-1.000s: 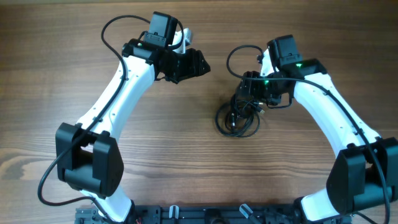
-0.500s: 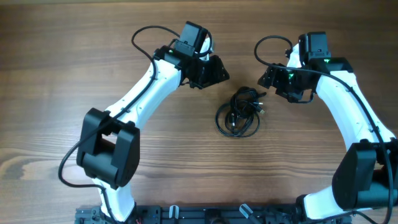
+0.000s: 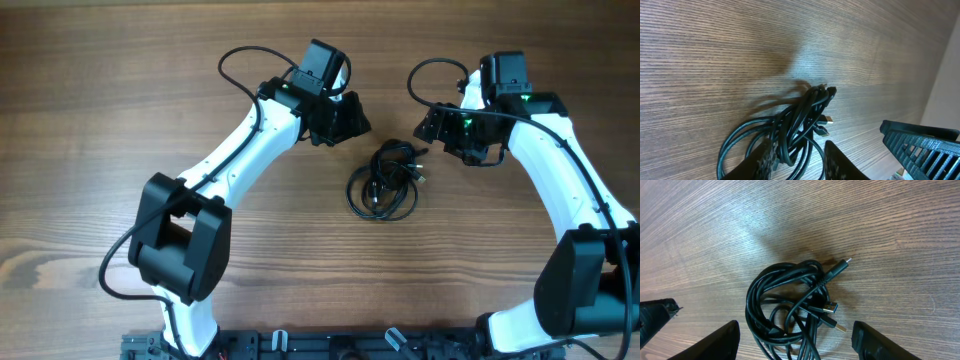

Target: Untangle cables

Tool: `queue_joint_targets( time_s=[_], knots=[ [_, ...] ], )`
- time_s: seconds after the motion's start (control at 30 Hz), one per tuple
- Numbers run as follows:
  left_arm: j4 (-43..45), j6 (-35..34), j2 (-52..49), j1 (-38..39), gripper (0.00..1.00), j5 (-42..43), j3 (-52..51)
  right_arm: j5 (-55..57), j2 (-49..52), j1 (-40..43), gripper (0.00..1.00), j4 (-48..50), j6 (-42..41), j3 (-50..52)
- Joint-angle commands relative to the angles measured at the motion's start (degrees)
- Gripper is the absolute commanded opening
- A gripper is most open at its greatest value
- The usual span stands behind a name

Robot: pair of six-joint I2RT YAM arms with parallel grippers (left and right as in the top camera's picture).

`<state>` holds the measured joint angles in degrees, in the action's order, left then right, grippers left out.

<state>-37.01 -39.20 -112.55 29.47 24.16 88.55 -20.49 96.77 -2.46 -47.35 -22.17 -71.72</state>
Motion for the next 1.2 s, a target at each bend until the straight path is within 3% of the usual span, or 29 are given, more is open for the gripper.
queue_joint_targets(
  time_s=[0.0,0.7,1.0,1.17],
  knots=[
    [0.2,-1.0,-0.7,1.5,0.34,-3.0,-0.6,0.1,0.7,0.1,0.74,-0.1,1.2,-1.4],
    [-0.2,-3.0,-8.0,6.4,0.26,-5.7,-0.6,0.2,0.7,0.1,0.74,-1.0,2.6,-1.4],
    [0.2,-3.0,-9.5,6.4,0.04,-5.9,-0.6,0.1,0.7,0.1,0.74,-2.1,2.7,-1.4],
    [0.2,-3.0,-9.5,6.4,0.04,-7.3,-0.6,0.1,0.7,0.1,0.74,-2.2,2.7,-1.4]
  ],
)
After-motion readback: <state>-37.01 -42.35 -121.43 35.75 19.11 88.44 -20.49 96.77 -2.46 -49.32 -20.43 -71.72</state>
